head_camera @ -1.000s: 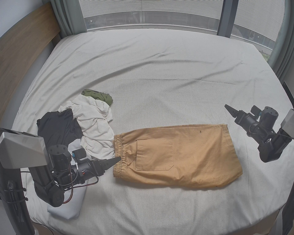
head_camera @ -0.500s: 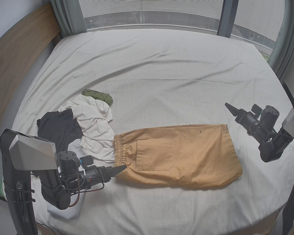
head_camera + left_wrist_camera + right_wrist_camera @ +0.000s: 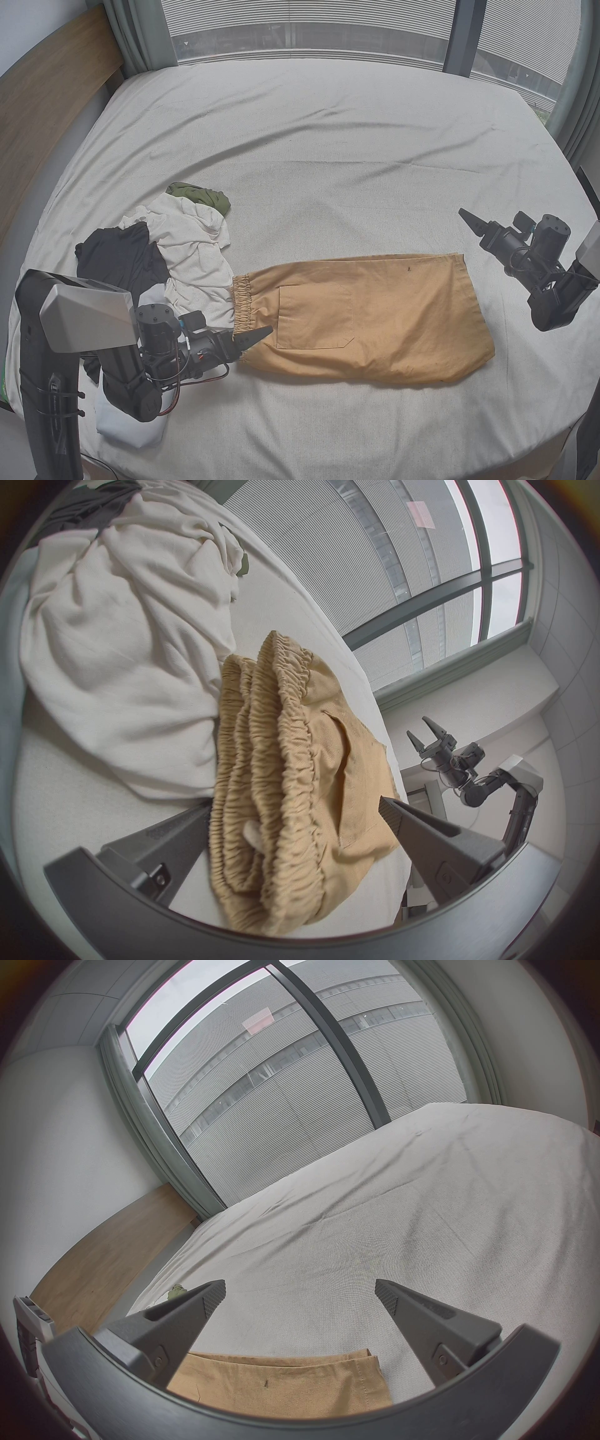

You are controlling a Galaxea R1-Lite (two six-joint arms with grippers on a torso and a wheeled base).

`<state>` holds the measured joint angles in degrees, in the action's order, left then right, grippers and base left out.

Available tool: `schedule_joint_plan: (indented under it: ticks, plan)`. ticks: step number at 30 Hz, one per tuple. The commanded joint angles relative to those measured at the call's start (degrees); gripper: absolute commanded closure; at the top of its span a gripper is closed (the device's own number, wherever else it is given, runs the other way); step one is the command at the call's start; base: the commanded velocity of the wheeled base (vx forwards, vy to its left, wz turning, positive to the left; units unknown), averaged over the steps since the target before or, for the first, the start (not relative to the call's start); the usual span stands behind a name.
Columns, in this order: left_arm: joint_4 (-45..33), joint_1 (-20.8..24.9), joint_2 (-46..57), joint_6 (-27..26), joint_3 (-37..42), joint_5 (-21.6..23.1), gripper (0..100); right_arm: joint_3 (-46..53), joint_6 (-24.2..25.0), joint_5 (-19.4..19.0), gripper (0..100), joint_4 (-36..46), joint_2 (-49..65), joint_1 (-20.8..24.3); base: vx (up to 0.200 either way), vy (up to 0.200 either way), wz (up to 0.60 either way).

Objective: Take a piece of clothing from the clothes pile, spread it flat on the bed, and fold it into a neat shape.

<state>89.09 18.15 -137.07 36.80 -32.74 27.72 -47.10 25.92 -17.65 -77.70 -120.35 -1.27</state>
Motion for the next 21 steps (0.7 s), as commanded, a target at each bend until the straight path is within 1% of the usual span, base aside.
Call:
schedule_joint_plan:
  ticks: [1,2,3,7,12,13,21]
  plan:
    - [0.03,1.27,-0.48,1.69,-2.24,-1.00,0,0.00,0.01,-0.01,0,0.01,0.02,0.21,0.000,0.000,0.00]
    - [0.03,1.27,-0.48,1.78,-2.32,-1.00,0,0.00,0.01,-0.01,0,0.01,0.02,0.21,0.000,0.000,0.00]
    - [0.03,1.62,-0.57,3.27,-3.29,-1.71,0,0.08,0.01,-0.01,0,0.01,0.02,0.21,0.000,0.000,0.00]
    - [-0.06,2.41,-0.65,5.91,-4.43,-1.71,0,0.26,0.01,-0.01,0,-0.08,0.02,0.21,0.000,0.000,0.00]
    - [-0.06,2.33,-1.80,6.26,-5.49,-2.23,0,0.26,0.01,-0.01,0,-0.08,-0.06,0.21,0.000,0.000,0.00]
    - [0.03,2.33,-1.88,6.26,-5.58,-2.32,100,0.26,0.01,-0.01,0,-0.08,-0.06,0.21,0.000,0.000,0.00]
    - [0.03,1.98,-1.53,6.44,-5.05,-3.20,100,0.26,0.01,-0.01,0,-0.08,-0.24,0.30,0.000,0.000,0.00]
